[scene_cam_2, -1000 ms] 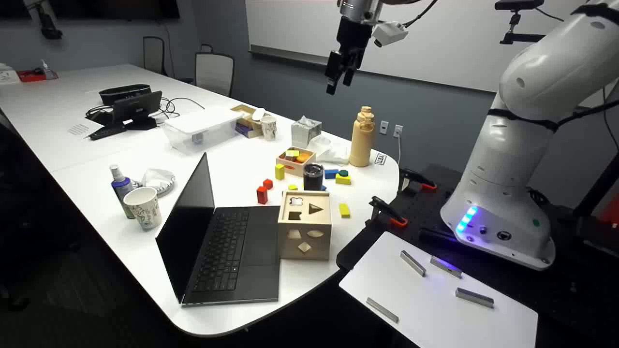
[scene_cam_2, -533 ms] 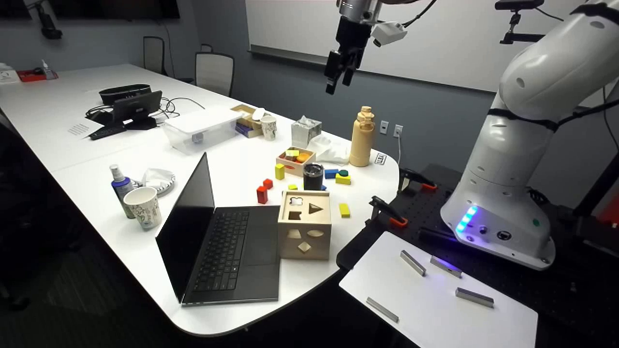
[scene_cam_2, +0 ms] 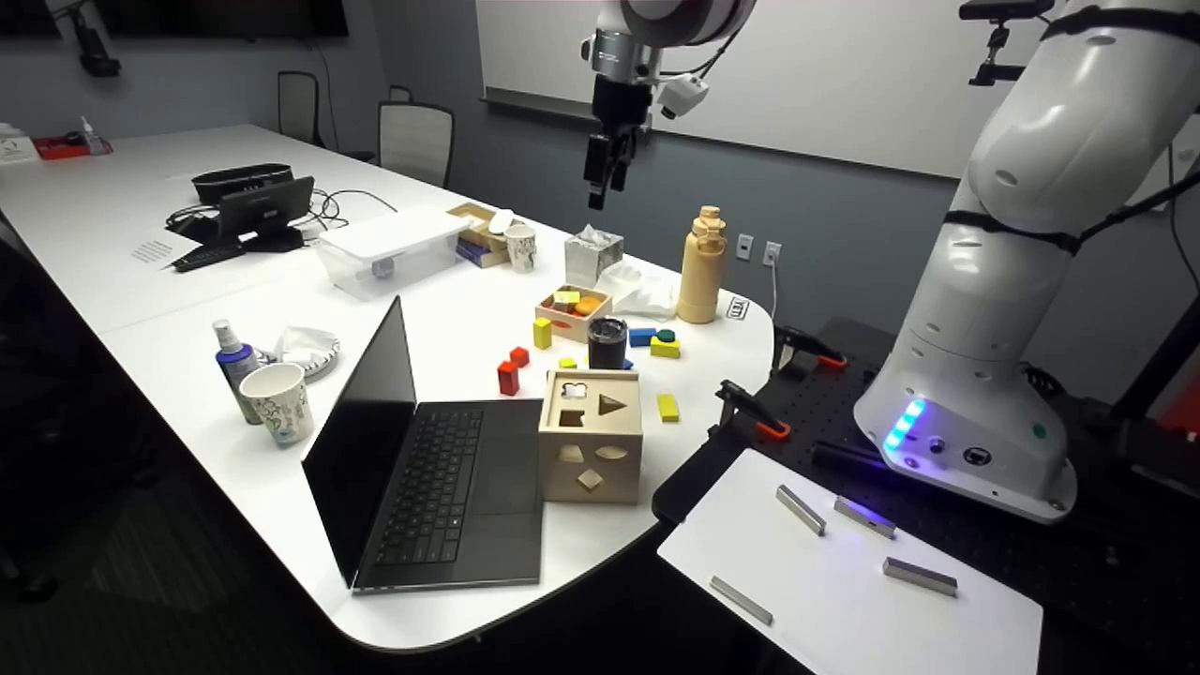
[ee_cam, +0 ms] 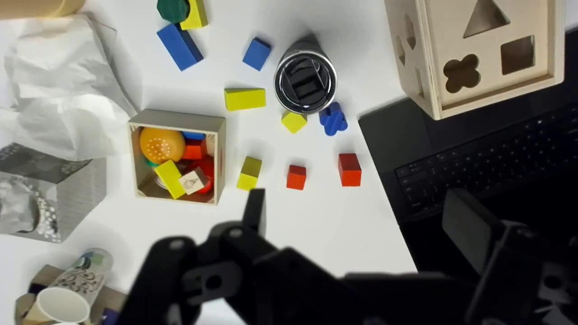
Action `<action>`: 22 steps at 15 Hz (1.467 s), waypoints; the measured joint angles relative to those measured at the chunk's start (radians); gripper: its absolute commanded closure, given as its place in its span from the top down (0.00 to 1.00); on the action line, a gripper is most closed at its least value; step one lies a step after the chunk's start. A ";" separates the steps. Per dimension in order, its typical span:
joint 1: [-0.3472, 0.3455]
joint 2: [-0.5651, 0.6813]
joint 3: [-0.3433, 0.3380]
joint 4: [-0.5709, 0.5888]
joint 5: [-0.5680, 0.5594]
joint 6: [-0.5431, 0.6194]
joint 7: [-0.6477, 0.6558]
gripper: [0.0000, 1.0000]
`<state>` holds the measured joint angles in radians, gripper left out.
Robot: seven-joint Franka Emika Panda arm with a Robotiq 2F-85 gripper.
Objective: Put the red block into the shape sorting box
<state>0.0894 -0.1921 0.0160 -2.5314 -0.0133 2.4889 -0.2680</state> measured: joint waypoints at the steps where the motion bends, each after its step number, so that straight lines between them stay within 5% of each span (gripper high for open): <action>1: 0.003 0.065 0.000 0.041 0.004 0.006 -0.025 1.00; 14: 0.039 0.923 0.093 0.688 -0.032 0.079 -0.028 1.00; 22: 0.054 1.144 0.091 0.895 -0.044 0.022 0.038 1.00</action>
<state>0.1436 0.9523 0.1073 -1.6366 -0.0576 2.5104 -0.2299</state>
